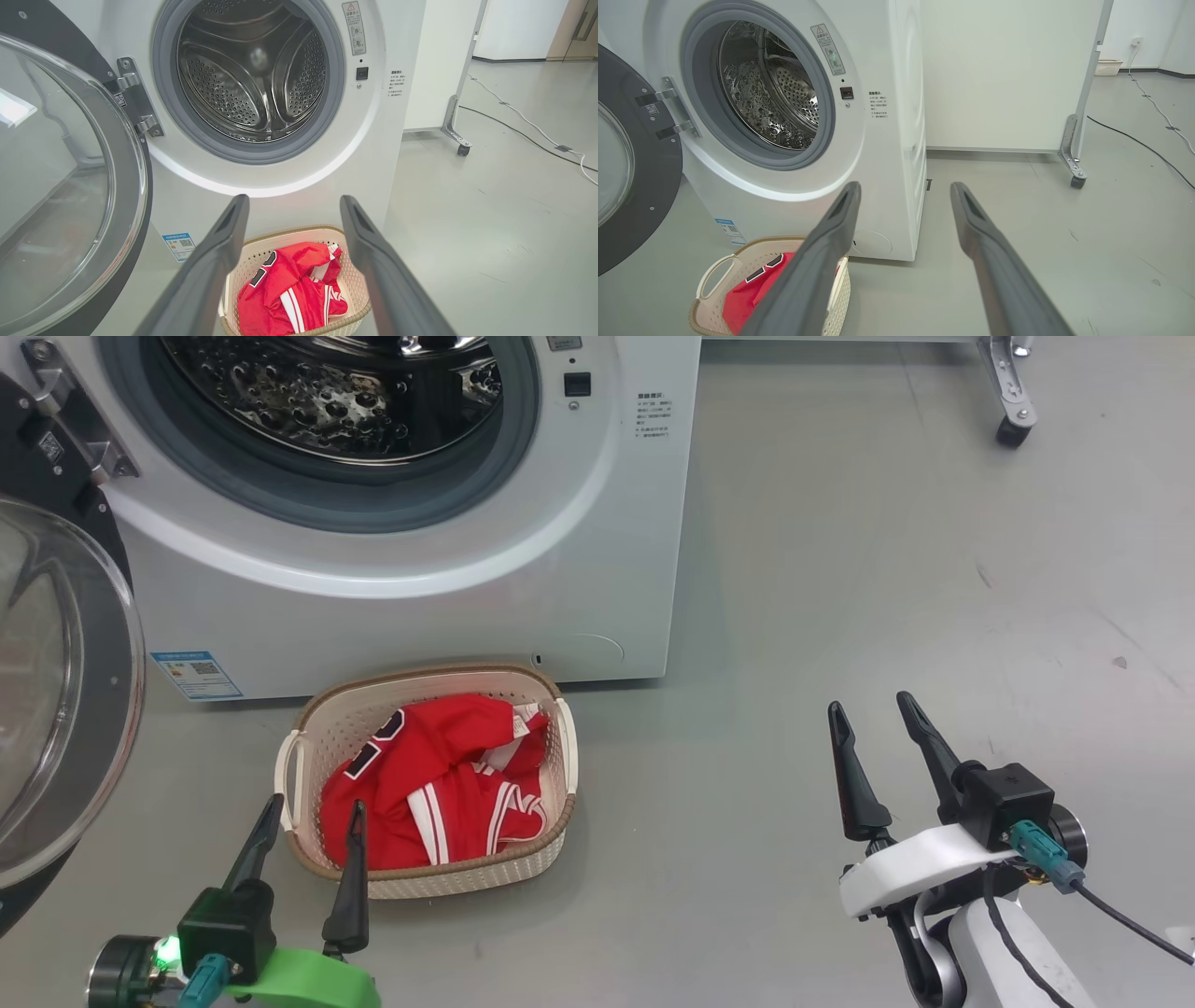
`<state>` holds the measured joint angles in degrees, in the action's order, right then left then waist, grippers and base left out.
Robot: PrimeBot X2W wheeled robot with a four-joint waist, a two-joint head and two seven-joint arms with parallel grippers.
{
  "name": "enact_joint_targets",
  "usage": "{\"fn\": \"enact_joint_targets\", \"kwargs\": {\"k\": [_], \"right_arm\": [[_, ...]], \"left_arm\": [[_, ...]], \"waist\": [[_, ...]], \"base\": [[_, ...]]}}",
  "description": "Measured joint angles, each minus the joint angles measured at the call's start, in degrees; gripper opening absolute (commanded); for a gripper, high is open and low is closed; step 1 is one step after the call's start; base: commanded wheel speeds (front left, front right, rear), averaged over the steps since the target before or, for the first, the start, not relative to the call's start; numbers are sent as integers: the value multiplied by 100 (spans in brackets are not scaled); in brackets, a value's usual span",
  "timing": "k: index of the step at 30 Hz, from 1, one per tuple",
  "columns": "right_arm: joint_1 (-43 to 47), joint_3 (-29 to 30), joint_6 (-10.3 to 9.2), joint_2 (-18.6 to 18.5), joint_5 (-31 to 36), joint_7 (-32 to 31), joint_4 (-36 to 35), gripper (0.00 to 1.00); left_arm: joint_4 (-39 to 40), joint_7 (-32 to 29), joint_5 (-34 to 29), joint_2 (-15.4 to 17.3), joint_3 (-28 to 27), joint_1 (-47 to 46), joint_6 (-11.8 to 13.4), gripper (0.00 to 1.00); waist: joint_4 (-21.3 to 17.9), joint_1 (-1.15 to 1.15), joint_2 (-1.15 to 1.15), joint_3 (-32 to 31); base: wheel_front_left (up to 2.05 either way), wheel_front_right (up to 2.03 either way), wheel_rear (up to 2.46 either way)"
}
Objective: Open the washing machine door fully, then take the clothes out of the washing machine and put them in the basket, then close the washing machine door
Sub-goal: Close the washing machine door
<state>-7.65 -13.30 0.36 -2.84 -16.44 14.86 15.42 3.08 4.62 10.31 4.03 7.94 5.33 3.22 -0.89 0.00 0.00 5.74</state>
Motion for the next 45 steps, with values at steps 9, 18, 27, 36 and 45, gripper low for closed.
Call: {"fn": "enact_joint_targets", "kwargs": {"k": [9,18,27,36,45], "right_arm": [[10,41,1,1,49,0,0,100],[69,136,11,-1,160,-1,-5,100],[117,167,37,1,205,0,-33,100],[120,202,76,1,250,0,-66,100],[129,213,112,1,283,-1,-74,100]], "left_arm": [[-46,9,0,-1,-18,0,1,100],[-45,77,0,-5,-96,0,56,100],[-43,134,1,-7,-257,3,112,100],[-44,156,2,-10,-376,12,180,100],[-73,208,12,-14,-519,73,227,100]], "waist": [[296,0,0,-82],[701,0,0,-163],[1224,0,0,-197],[1800,0,0,-211],[2299,0,0,-252]], "base": [[0,0,0],[0,0,0],[0,0,0],[0,0,0],[0,0,0]]}}
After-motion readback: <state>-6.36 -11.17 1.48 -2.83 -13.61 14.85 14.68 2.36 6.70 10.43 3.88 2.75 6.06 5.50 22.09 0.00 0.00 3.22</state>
